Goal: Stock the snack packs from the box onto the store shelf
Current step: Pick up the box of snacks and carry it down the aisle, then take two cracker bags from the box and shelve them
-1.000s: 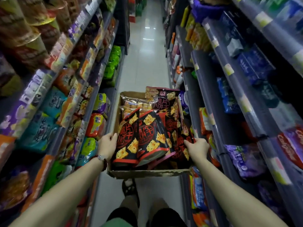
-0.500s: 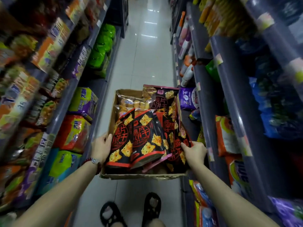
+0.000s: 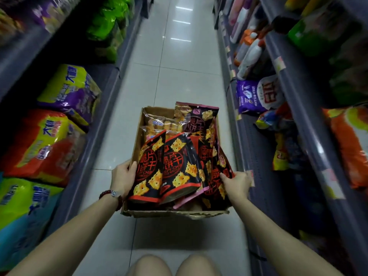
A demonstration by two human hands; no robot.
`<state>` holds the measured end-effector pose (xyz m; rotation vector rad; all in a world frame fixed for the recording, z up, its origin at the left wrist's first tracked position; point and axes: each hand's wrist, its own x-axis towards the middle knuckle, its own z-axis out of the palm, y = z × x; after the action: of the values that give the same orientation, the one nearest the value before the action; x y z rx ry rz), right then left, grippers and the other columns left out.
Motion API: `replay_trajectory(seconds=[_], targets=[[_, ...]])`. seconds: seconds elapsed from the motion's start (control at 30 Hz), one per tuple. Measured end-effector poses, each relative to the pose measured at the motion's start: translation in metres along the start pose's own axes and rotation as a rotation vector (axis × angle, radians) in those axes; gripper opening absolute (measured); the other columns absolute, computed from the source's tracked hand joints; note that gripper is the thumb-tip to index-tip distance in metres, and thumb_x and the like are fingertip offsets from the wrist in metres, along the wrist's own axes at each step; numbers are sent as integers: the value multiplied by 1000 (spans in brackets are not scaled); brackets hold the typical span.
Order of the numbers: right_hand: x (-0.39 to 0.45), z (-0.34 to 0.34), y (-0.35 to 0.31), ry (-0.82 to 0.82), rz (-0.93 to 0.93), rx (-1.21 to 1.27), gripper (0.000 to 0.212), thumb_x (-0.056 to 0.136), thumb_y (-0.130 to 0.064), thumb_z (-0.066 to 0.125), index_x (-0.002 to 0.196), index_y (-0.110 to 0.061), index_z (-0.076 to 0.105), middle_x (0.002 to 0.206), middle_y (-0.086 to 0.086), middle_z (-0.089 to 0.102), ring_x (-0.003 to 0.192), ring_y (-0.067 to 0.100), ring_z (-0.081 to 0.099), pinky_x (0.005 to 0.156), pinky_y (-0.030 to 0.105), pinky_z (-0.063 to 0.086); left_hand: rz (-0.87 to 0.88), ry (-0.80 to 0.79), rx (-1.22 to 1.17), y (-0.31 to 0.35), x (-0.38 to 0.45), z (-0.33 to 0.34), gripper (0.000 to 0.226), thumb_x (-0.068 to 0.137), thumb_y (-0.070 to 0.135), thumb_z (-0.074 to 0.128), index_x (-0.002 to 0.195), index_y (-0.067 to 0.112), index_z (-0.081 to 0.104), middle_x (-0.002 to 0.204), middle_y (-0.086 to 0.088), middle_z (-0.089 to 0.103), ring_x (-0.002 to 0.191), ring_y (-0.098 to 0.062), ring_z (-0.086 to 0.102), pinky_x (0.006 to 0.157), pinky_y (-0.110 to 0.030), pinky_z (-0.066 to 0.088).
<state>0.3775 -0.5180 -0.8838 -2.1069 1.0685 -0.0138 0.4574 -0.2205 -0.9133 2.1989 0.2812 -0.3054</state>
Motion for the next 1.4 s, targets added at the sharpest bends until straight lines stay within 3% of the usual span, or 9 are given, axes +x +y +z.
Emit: replay_trajectory(seconds=[0.43,0.67,0.83,0.93,1.17,1.3,1.4], targets=[[46,82,48,65,-83,-36,23,84,-20,70,82,3,74,65,9,63,65,23,58,71,37,53,89,17,-28,-79,62,63,29,98,25,44,103,7,67,90,-11,70,87,-28,64,78,-39,53],[51,106,74,57,-97,-66,22,84,-21,70,77,0,74,58,2,59,63,23,60,64,34,51,81,5,-46,-108,67,81,29,98,24,44,106,9,67,90,-10,70,86,-26,64,75,-34,52],[56,117,90,93,-113,-68,23,83,-24,71,75,-3,74,63,9,67,67,28,65,66,36,52,52,20,-107,-118,71,87,28,98,28,44,102,13,68,87,-7,70,85,-23,65,78,-38,55],[57,120,95,115,-145,-53,22,83,-25,72,79,-3,75,70,12,71,71,29,66,69,38,54,51,23,-115,-116,72,90,28,98,29,44,99,15,67,85,-6,70,82,-20,64,74,-34,54],[58,119,101,109,-150,-23,23,83,-25,72,88,-2,75,80,13,73,78,29,67,74,37,54,51,80,-92,-112,65,96,29,98,28,43,99,11,67,86,-8,70,82,-25,63,72,-36,54],[59,111,99,48,-174,-52,21,84,-22,71,87,-2,74,64,-1,64,66,20,60,56,26,43,28,91,-84,-114,58,99,28,98,28,42,100,13,66,86,-8,70,82,-24,64,74,-38,55],[61,105,100,7,-185,-49,20,85,-22,70,91,-3,74,60,-11,56,62,12,53,53,20,39,22,89,-54,-111,59,96,27,97,26,44,99,9,66,87,-9,70,83,-27,64,75,-39,55]])
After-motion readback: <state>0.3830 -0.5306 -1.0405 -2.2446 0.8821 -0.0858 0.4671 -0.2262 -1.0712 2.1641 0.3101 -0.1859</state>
